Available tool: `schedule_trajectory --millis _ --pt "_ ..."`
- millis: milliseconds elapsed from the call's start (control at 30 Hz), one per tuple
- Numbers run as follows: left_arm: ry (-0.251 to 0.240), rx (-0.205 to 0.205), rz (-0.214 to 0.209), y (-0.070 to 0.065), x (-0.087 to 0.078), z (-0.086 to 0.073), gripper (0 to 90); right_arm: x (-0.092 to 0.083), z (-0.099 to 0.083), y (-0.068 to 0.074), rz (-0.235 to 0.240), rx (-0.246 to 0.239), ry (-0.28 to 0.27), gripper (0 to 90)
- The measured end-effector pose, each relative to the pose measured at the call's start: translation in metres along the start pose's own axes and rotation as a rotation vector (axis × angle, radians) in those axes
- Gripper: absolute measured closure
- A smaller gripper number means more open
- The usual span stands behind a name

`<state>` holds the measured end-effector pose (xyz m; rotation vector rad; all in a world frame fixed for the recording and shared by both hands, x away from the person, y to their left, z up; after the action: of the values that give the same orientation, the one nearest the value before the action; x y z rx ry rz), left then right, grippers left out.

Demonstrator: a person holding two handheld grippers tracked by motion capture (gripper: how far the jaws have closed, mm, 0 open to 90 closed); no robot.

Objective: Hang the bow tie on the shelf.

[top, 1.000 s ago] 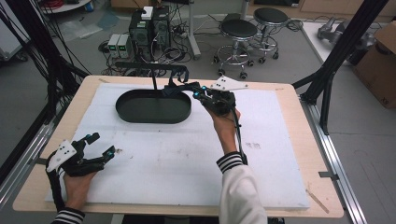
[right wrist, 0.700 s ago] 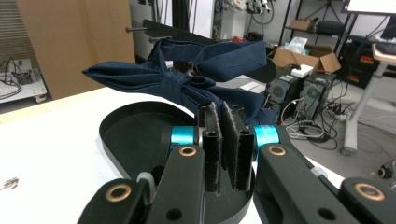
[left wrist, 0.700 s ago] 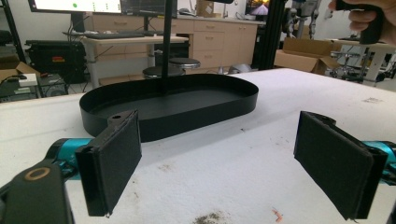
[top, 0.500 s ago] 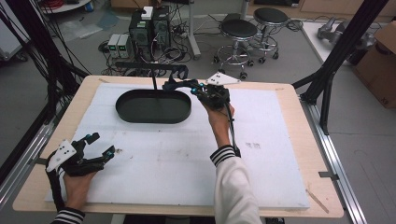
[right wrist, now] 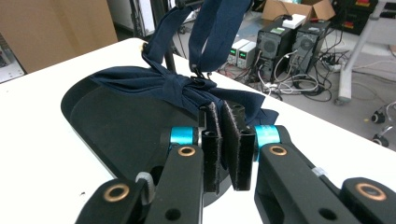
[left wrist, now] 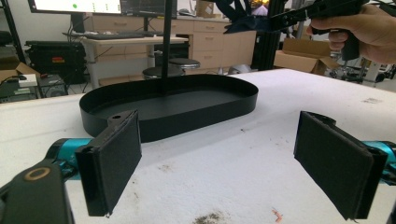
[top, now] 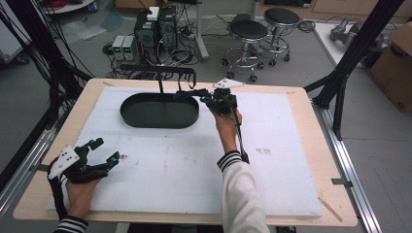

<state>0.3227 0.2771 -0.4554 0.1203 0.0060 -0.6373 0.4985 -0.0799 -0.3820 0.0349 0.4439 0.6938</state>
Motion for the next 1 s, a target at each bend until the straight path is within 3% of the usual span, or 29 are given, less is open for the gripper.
schedule_trajectory --millis 267,367,533,733,833,1000 --pt "-0.001 -0.001 0.0 0.0 0.0 0.0 15.2 0.005 -0.009 0.0 0.006 0.004 0.047 81.6" --pt "-0.001 -0.001 0.0 0.0 0.0 0.0 15.2 0.006 -0.012 -0.001 0.003 -0.003 0.067 75.2" --pt "-0.001 0.0 0.001 0.0 0.0 0.0 15.2 0.006 -0.017 0.0 -0.007 -0.003 0.093 54.4" --pt "0.0 -0.001 0.0 0.0 0.0 0.0 15.2 -0.001 -0.015 0.006 -0.015 -0.017 0.075 28.5" --pt "0.0 0.0 0.001 0.0 0.0 0.0 15.2 -0.011 -0.013 0.009 -0.006 -0.025 0.039 22.7" --pt "-0.002 0.0 0.001 0.0 0.0 0.0 15.2 -0.045 -0.013 0.016 -0.009 -0.047 -0.015 16.7"
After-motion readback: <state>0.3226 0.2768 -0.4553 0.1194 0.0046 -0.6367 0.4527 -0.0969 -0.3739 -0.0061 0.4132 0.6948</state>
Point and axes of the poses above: each handheld gripper's, and its own axes: x roughly forward along the jaws, z roughly out of its top, y roughly to its left, the point moved 6 cm from there along x, roughly forward along the jaws, and after that the axes turned 9 degrees about x, right-handed, at the moved point
